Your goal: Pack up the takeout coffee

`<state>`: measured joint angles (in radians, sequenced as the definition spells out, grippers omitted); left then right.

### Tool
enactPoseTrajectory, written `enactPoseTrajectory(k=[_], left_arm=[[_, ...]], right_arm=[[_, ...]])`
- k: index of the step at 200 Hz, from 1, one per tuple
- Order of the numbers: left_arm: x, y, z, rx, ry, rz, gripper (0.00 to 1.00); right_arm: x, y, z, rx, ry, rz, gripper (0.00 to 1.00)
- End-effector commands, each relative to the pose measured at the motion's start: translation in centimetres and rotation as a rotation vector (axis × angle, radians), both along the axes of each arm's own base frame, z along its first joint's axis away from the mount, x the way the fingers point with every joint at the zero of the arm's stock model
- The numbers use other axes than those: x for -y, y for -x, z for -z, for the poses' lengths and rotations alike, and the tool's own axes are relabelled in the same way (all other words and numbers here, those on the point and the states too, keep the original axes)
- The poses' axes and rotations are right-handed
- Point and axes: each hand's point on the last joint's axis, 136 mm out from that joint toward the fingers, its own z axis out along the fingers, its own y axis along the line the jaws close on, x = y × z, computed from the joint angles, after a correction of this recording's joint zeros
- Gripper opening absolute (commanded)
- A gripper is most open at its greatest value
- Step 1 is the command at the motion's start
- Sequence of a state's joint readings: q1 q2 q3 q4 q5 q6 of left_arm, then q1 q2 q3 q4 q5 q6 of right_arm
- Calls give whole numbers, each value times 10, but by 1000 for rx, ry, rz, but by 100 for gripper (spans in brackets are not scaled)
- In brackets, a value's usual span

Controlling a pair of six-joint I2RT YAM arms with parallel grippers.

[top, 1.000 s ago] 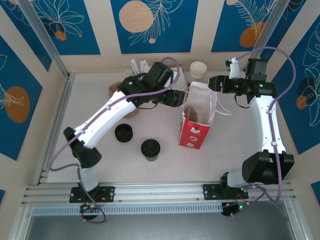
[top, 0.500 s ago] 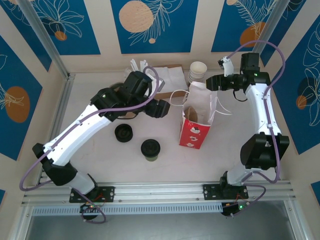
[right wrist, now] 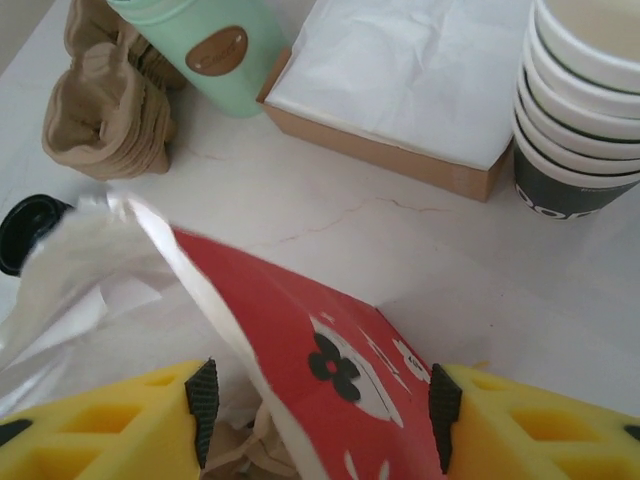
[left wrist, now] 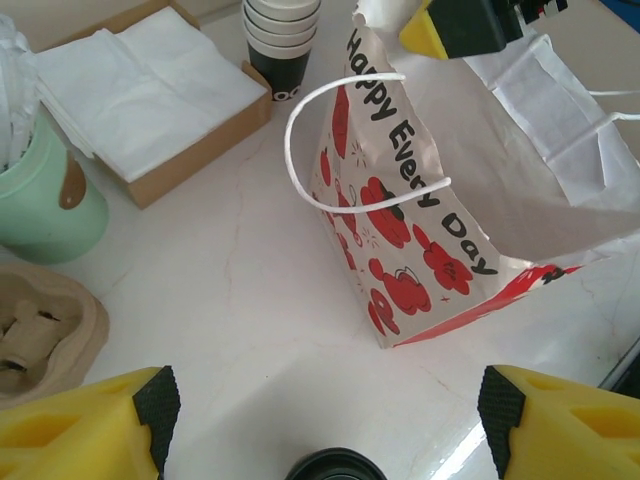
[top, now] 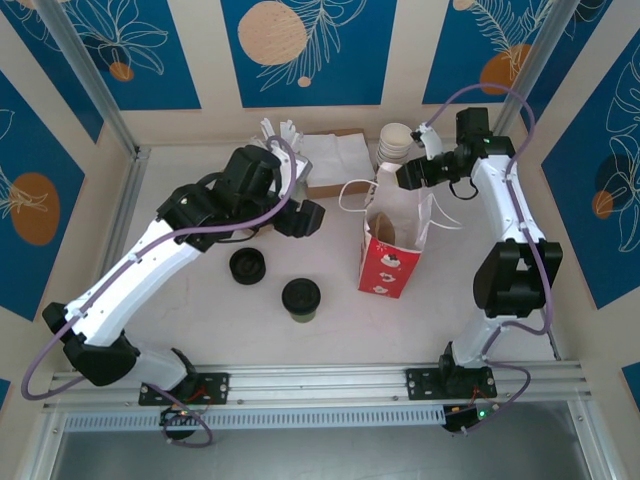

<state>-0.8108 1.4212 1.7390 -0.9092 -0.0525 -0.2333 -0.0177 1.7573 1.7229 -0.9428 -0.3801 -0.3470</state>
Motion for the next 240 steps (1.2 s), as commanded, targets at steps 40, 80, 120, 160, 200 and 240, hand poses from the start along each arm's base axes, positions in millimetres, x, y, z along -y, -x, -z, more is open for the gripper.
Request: enactPoseTrajectory(k=[40, 80, 120, 160, 200, 240], left_arm=[[-1, -14, -12, 41, 10, 32, 80], [-3, -15, -17, 60, 33, 17, 80], [-9, -15, -19, 71, 24, 2, 81], [-12, -14, -20, 74, 22, -6, 81], [-4, -12, -17, 40, 58, 6, 81], [11, -9, -17, -14, 120, 27, 74]], right_arm=[[-21, 10, -47, 214, 15, -131, 11], [-42, 40, -86, 423, 31, -219, 5], [-54, 63, -90, 502, 98, -217, 5], [-60, 77, -82, 558, 140, -174, 5], [-62, 78, -79, 501, 116, -117, 5], [-60, 71, -68, 346, 95, 9, 6]])
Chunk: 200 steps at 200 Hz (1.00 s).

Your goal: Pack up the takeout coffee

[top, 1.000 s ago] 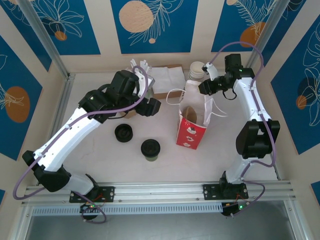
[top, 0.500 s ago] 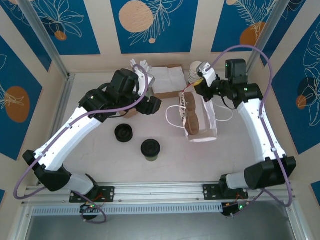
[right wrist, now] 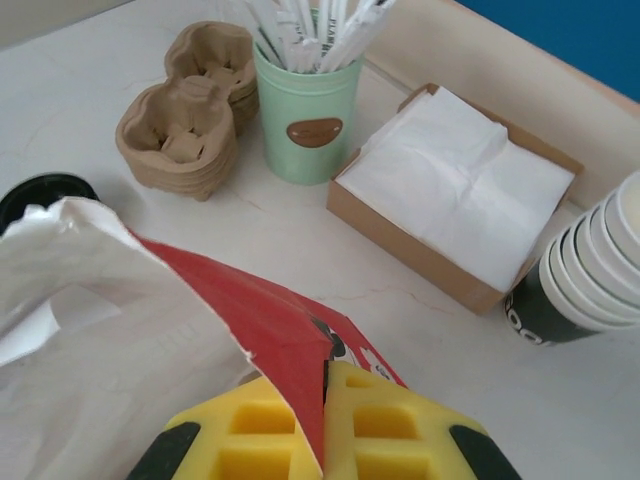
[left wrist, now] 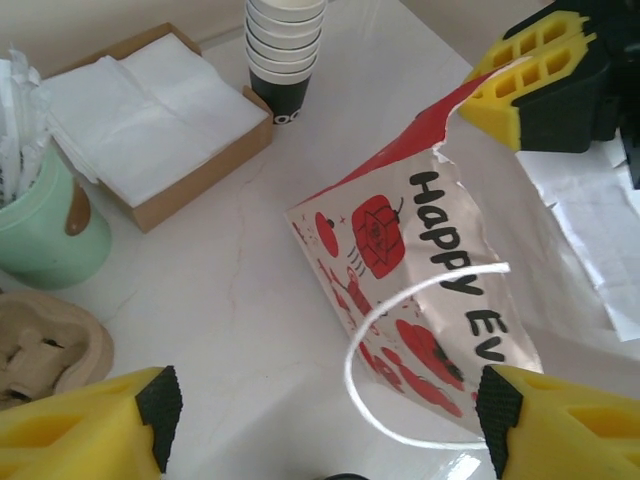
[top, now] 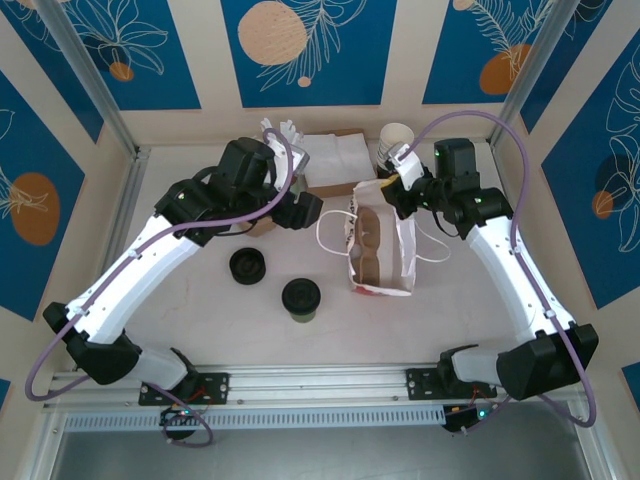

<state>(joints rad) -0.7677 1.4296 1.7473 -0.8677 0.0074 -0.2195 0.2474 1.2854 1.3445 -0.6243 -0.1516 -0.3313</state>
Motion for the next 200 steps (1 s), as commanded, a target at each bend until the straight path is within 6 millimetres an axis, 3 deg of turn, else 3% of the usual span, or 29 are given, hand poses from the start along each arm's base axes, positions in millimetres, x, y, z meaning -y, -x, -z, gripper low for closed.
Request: enactPoseTrajectory(k=[1, 78, 134, 174, 200], left_arm=[[11, 2, -9, -27, 73, 18, 74], [90, 26, -10, -76, 86, 85, 55], [140, 32, 26, -140, 9, 103, 42], [154, 20, 72, -223, -71, 35, 36], [152, 11, 98, -236, -143, -18, 34]], right_arm=[[4, -7, -4, -79, -41, 117, 6], [15, -10, 15, -277, -133, 315, 6], [20, -13, 29, -397, -201, 381, 7], [22, -14, 32, -410, -228, 378, 7], [26, -16, 33, -417, -243, 380, 7]])
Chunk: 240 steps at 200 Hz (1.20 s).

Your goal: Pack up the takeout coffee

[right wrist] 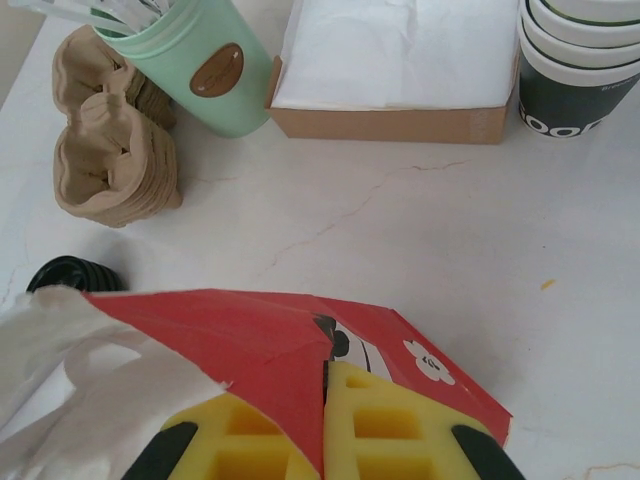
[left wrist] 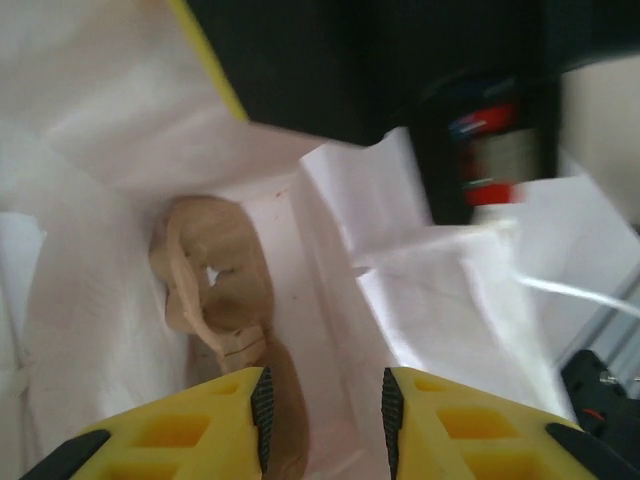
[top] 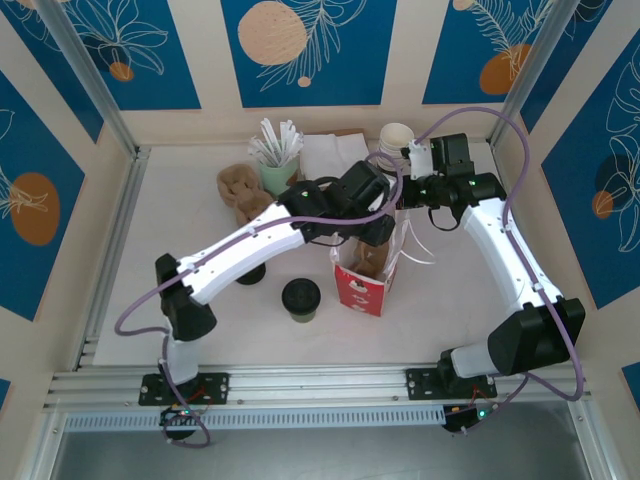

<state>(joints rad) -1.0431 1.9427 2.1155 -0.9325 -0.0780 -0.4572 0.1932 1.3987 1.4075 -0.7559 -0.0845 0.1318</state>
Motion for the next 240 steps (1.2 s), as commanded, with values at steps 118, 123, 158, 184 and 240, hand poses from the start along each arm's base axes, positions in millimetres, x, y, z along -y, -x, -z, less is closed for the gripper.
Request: enactPoseTrajectory(k=[118, 123, 158, 184, 240], left_arm=[[0, -28, 104, -82, -238, -108, 27], [1, -27, 108, -87, -246, -106, 27], [1, -27, 112, -90, -259, -97, 29], [4, -24, 95, -54, -243, -76, 30], [8, -11, 45, 57, -218, -64, 37]], right_arm=[[2, 1, 4, -5, -102, -9, 7], [4, 0, 5, -9, -107, -1, 7], [11, -5, 8, -31, -126, 52, 6], [14, -8, 11, -48, -129, 81, 6], [14, -8, 17, -71, -122, 89, 6]])
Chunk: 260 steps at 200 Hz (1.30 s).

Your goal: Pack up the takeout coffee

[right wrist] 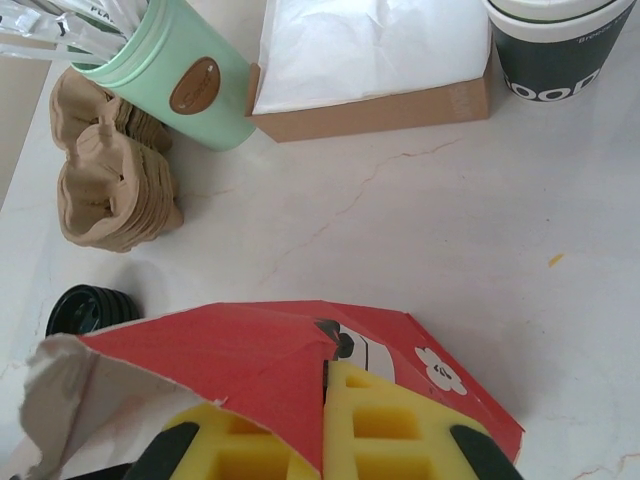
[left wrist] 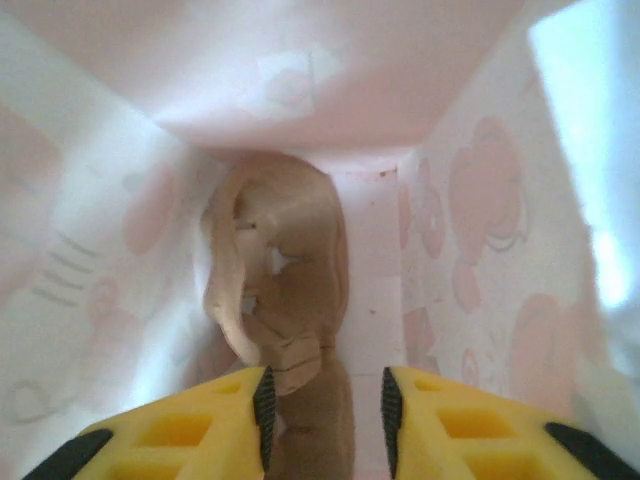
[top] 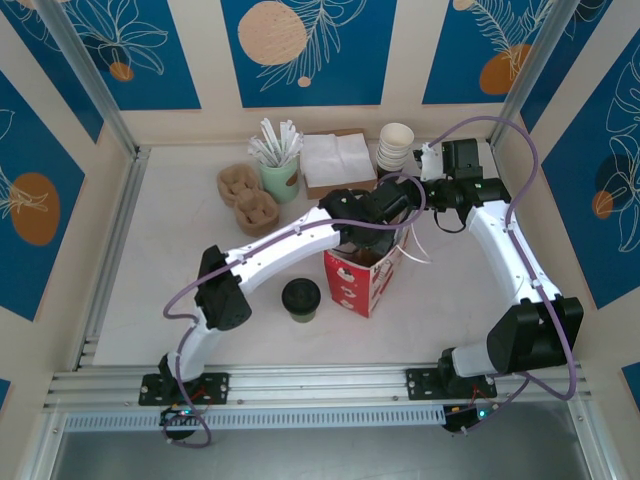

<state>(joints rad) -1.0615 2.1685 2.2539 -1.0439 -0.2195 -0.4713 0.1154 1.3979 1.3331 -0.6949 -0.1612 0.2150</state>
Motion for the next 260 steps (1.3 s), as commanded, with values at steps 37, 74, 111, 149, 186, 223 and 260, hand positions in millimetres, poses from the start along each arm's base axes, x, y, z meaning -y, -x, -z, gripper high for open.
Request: enactPoseTrajectory(k=[37, 74, 111, 149, 186, 223, 260], left_arm=[[-2, 20, -31, 51, 5, 10, 38], [-8, 17, -17, 51, -56, -16, 37], [-7, 12, -1, 30, -59, -11, 36], [-14, -2, 8, 57, -108, -14, 34], [-27, -14, 17, 38, -111, -42, 30], [-29, -18, 5, 42, -51, -62, 30], [-15, -13, 0, 41, 6, 1, 26]], right_arm=[[0, -3, 5, -31, -15, 17, 6], [-1, -3, 7, -45, -21, 13, 6], [-2, -2, 6, -44, -39, 4, 6], [-3, 2, 6, -52, -61, 0, 7], [-1, 5, 4, -47, -73, 2, 7], [0, 8, 2, -30, -78, -15, 7], [0, 10, -1, -18, -91, -16, 7]])
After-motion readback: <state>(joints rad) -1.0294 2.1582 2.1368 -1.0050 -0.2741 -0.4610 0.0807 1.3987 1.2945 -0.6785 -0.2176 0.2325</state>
